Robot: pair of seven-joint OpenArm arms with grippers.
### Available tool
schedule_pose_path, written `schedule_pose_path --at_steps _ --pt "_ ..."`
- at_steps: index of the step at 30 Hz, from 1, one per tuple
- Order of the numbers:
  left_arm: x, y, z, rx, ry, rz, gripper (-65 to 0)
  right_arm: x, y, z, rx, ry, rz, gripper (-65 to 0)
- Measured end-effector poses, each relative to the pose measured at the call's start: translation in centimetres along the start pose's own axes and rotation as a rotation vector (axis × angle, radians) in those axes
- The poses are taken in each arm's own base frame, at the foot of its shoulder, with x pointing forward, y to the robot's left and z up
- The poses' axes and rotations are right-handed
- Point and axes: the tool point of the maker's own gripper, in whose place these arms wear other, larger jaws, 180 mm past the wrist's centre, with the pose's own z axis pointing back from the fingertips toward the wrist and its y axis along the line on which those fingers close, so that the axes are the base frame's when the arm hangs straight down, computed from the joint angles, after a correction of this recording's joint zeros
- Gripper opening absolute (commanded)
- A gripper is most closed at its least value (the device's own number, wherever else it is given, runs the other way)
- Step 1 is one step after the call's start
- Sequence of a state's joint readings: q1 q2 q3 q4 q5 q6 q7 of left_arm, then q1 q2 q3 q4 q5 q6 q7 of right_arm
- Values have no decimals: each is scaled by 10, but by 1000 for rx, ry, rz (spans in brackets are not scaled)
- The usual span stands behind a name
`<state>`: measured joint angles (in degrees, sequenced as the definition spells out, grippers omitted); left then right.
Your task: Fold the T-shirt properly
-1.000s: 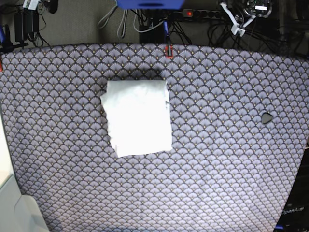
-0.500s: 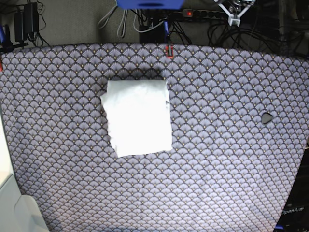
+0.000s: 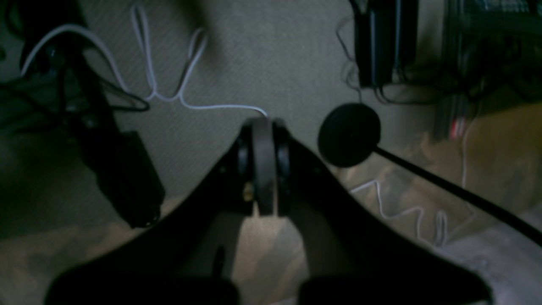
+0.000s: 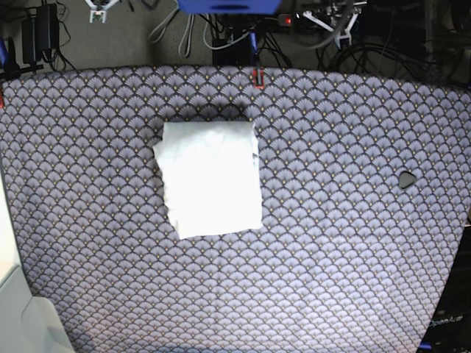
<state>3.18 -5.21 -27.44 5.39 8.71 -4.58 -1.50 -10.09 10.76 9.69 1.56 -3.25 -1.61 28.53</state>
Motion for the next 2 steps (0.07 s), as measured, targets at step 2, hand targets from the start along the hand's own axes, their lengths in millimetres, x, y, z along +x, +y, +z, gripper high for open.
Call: schedule_pose_path --at_steps 2 --pt "-3 -6 0 -38 9 -4 -646 -2 8 1 17 6 14 -650"
